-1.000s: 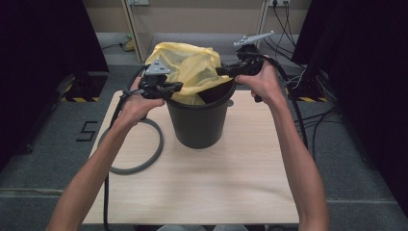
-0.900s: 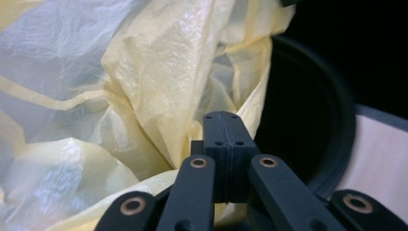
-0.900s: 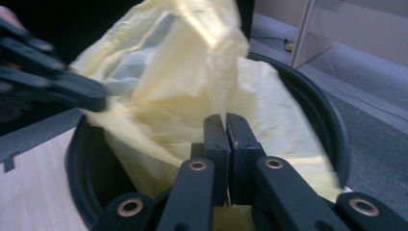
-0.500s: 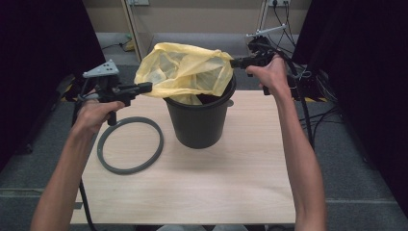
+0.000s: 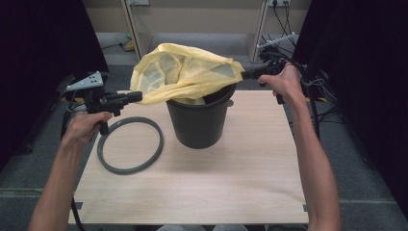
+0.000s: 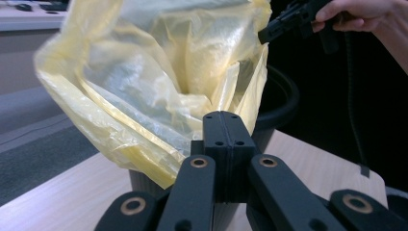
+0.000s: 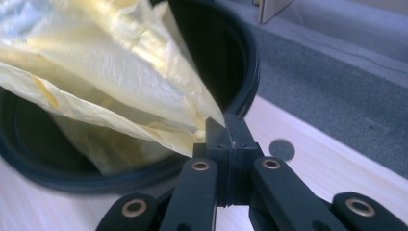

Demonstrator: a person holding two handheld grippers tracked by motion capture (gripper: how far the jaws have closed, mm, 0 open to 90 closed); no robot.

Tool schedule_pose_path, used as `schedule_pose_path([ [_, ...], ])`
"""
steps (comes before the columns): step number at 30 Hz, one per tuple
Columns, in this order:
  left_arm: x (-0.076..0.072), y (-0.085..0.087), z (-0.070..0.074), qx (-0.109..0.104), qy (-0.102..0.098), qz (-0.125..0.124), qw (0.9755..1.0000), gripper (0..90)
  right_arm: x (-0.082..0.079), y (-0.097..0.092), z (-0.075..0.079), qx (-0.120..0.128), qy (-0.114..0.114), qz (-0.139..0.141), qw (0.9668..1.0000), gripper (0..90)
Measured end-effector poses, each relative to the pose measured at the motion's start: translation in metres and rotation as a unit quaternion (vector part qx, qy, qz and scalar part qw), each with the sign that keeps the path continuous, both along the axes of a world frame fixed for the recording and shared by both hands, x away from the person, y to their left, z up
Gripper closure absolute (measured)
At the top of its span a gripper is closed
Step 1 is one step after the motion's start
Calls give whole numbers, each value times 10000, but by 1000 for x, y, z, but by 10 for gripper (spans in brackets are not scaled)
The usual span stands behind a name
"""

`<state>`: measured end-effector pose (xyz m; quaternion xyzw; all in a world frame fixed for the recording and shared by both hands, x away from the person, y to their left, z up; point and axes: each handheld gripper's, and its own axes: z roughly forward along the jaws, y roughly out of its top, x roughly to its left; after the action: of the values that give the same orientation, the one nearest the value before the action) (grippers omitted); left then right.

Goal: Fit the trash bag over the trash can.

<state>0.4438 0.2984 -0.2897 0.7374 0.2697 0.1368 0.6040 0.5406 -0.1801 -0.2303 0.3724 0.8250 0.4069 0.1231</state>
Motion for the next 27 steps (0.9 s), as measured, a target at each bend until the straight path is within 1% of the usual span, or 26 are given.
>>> schedule_pose_path([
  [2,-2,-3,-1,37,-23,-55,10000,900,-5,-2,-5,-80,35,65,9999,900],
  [5,-3,-6,-2,119,-8,-58,9999,900,-13,-7,-11,-12,80,167,9998,900],
  [8,-2,-7,-6,218,59,-52,9997,900,-19,-11,-18,-48,113,248,9996,900],
  [10,0,-8,-11,218,115,-42,9997,900,-22,-12,-23,-50,171,318,9993,900],
  [12,-1,-9,-13,167,132,-88,9997,900,-26,-12,-28,-70,204,394,9990,900],
  [15,-3,-11,-15,174,116,-185,9996,900,-29,-12,-34,-133,230,429,9987,900],
  [18,-4,-11,-16,155,140,-189,9996,900,-31,-12,-42,-137,278,493,9983,900],
  [19,-5,-11,-17,118,163,-193,9996,900,-32,-11,-44,-139,297,515,9981,900],
  [22,-6,-12,-19,146,157,-211,9995,900,-36,-10,-51,-155,292,569,9978,900],
  [24,-9,-14,-20,164,109,-282,9994,900,-38,-9,-55,-220,288,569,9977,900],
  [25,-11,-16,-20,207,92,-321,9992,900,-38,-9,-56,-232,287,579,9976,900],
  [27,-11,-18,-21,298,99,-288,9991,900,-39,-9,-60,-244,287,603,9975,900],
])
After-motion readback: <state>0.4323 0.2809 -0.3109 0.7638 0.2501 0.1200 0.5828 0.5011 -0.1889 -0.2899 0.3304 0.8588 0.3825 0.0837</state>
